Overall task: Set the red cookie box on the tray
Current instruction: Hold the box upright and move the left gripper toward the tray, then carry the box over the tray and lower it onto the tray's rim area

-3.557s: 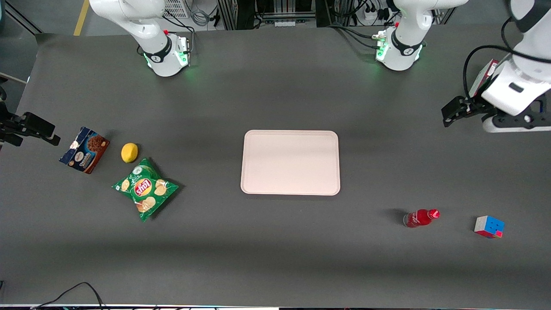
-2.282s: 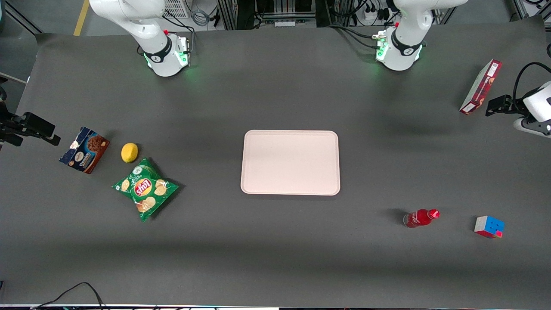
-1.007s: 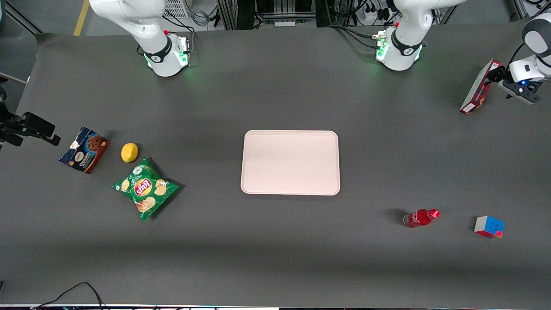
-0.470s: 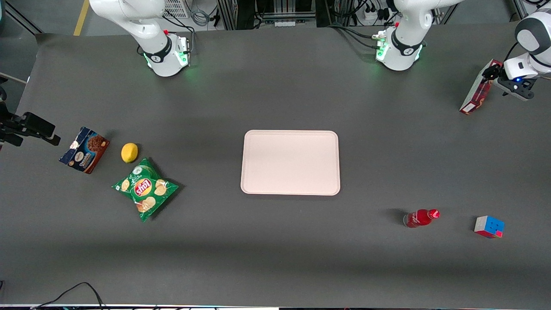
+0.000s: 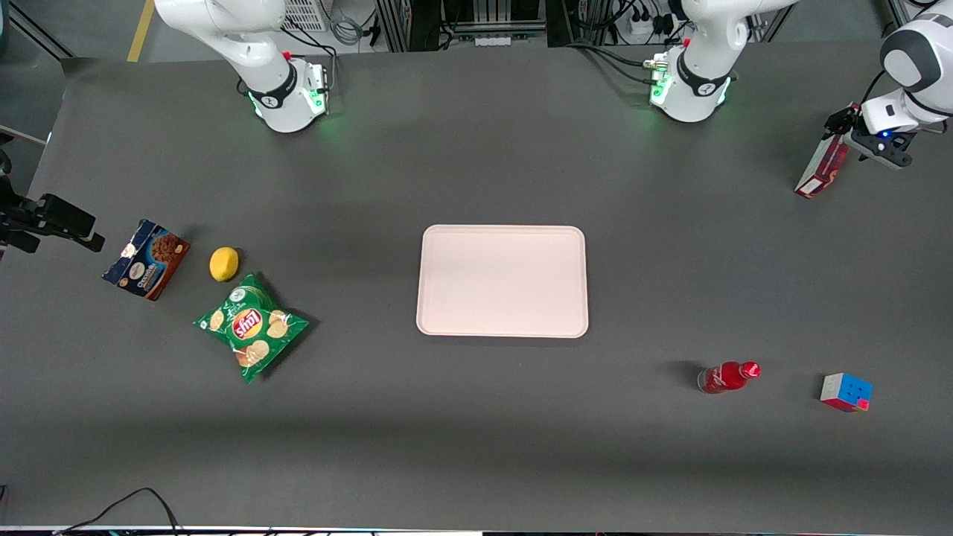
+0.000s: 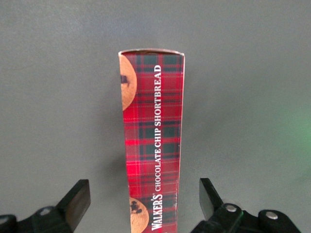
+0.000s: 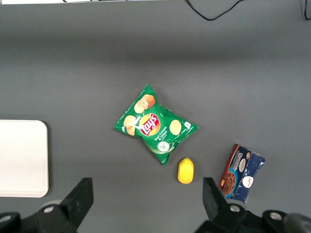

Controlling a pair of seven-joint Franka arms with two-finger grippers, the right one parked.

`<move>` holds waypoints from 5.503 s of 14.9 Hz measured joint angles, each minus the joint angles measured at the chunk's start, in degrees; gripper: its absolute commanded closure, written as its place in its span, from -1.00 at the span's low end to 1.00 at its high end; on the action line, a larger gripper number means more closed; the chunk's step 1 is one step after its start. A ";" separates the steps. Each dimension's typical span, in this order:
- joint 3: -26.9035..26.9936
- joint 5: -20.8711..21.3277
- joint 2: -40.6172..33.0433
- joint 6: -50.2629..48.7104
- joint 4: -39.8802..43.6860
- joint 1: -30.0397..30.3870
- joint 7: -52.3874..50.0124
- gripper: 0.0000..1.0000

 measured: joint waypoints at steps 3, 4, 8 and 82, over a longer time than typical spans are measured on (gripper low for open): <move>0.48 0.84 0.00 0.30 -0.10 0.42 0.00 -0.98; 0.55 0.96 0.05 0.48 -0.16 0.58 0.00 -0.97; 0.65 1.09 1.96 2.76 -0.67 0.81 0.01 -0.92; -68.21 -17.64 38.89 -10.98 47.73 -18.32 -103.34 -1.00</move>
